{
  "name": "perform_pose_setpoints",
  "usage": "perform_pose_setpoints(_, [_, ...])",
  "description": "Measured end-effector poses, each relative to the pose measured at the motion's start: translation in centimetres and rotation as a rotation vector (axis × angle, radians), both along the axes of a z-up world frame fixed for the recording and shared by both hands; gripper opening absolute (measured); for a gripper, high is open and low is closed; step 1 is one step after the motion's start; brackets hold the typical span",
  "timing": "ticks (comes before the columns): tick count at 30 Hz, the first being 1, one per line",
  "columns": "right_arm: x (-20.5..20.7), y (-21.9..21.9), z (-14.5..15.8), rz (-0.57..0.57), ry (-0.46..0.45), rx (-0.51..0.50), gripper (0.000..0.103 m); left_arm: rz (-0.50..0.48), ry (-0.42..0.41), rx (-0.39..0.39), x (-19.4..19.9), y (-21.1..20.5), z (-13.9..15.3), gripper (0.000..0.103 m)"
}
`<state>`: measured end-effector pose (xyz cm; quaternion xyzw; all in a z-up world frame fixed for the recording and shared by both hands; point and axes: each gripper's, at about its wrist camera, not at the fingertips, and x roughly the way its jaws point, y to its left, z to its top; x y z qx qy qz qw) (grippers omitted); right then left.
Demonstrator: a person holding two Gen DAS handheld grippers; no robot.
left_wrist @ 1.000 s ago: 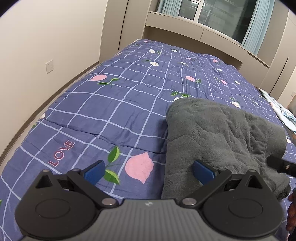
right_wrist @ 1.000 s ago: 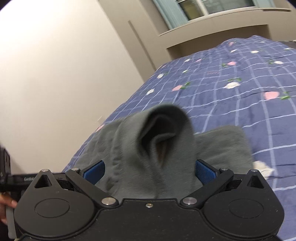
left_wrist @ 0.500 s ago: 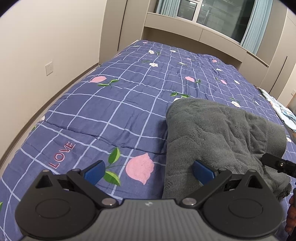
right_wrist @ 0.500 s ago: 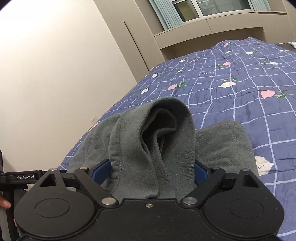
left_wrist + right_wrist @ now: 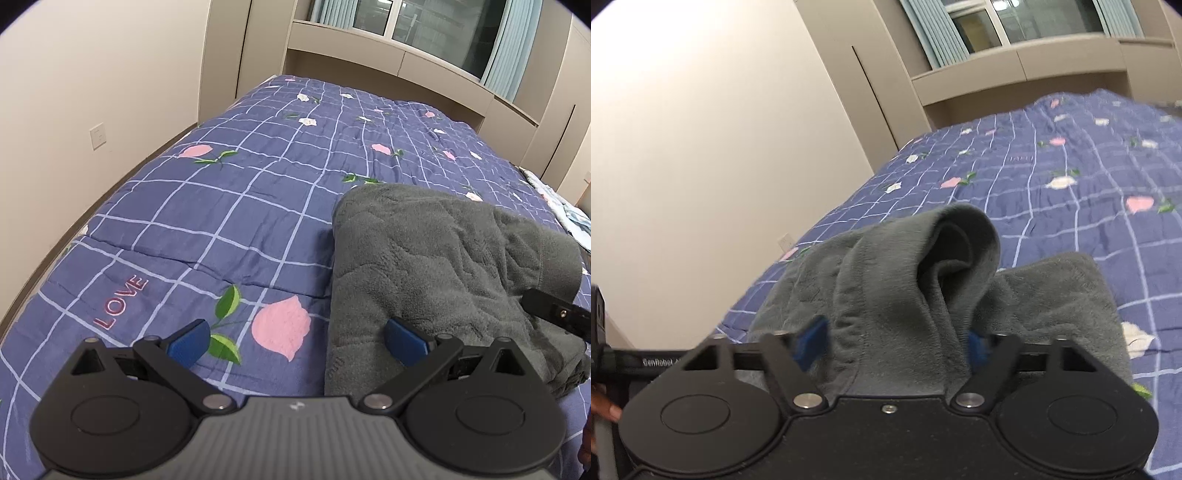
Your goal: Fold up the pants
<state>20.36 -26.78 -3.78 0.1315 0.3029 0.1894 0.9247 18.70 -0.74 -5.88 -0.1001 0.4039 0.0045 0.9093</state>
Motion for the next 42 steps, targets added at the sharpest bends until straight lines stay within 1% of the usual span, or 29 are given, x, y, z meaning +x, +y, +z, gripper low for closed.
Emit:
perform_pose_setpoints(2, [-0.4,0.3,0.1,-0.021,-0.014,-0.045,0.055,0.001,-0.003,0.004,-0.1,-0.1,0.0,0.102])
perform_pose_setpoints(3, [-0.5,0.3,0.1,-0.023,-0.015,-0.047,0.049,0.001,-0.004,0.006,-0.1,-0.1,0.0,0.102])
perform_pose_setpoints(4, [-0.5,0.2,0.2,-0.027,-0.017,-0.042,0.046,0.001,-0.004,0.007,-0.1,-0.1,0.1,0.102])
perform_pose_setpoints(6, [-0.7,0.1,0.4,-0.03,-0.023,-0.044,0.035,0.002,-0.001,0.003,-0.1,-0.1,0.4,0.102])
perform_pose_setpoints(7, [-0.9,0.2,0.6,-0.028,-0.035,-0.052,0.031,0.002,0.002,-0.001,-0.1,0.0,0.6,0.102])
perform_pose_setpoints(8, [-1.1,0.1,1.0,-0.023,-0.053,-0.055,0.017,0.003,0.003,-0.003,0.0,0.1,0.8,0.102])
perform_pose_setpoints(9, [-1.3,0.0,1.3,-0.024,-0.067,-0.058,0.014,-0.001,0.001,-0.01,0.0,0.3,1.0,0.102])
perform_pose_setpoints(11, [-1.7,-0.4,2.0,-0.015,-0.088,-0.061,0.013,-0.005,-0.014,-0.031,0.1,0.7,1.5,0.102])
perform_pose_setpoints(13, [-2.1,-0.6,2.4,0.001,-0.099,-0.074,0.012,0.012,-0.028,-0.04,0.3,1.2,1.9,0.103])
perform_pose_setpoints(16, [-2.5,-0.9,2.3,0.009,-0.099,-0.085,0.012,0.037,-0.024,-0.028,1.0,1.7,2.2,0.103])
perform_pose_setpoints(18, [-2.5,-1.5,2.1,-0.003,-0.094,-0.063,0.012,-0.015,0.0,-0.036,1.8,1.5,1.8,0.102])
perform_pose_setpoints(20, [-2.5,-2.0,2.1,-0.015,-0.089,-0.037,0.012,-0.057,0.035,-0.071,2.5,0.9,1.2,0.102])
perform_pose_setpoints(23, [-3.0,-2.4,2.7,-0.019,-0.108,-0.023,0.011,-0.078,0.031,-0.106,2.7,-0.1,1.4,0.101])
perform_pose_setpoints(26, [-3.9,-3.2,4.7,-0.02,-0.16,-0.039,0.011,-0.174,0.008,-0.131,2.7,-2.3,2.4,0.101])
perform_pose_setpoints(29, [-4.5,-4.6,6.7,-0.042,-0.197,-0.059,0.011,-0.24,-0.042,-0.08,2.3,-4.9,3.4,0.101])
perform_pose_setpoints(31, [-4.8,-5.8,7.4,-0.063,-0.206,-0.079,0.011,-0.265,-0.062,-0.064,2.1,-6.3,3.9,0.102])
perform_pose_setpoints(33, [-4.8,-6.9,7.2,-0.091,-0.197,-0.089,0.011,-0.286,-0.071,-0.06,2.0,-7.3,4.3,0.102])
perform_pose_setpoints(35, [-4.8,-8.1,6.4,-0.122,-0.172,-0.086,0.011,-0.297,-0.059,-0.046,2.2,-8.0,4.1,0.102])
perform_pose_setpoints(39, [-4.2,-9.8,3.4,-0.162,-0.087,-0.051,0.013,-0.294,-0.011,-0.031,2.5,-8.7,2.9,0.102])
perform_pose_setpoints(42, [-3.7,-9.8,1.7,-0.172,-0.054,-0.048,0.017,-0.286,0.005,-0.029,2.4,-8.3,1.9,0.103])
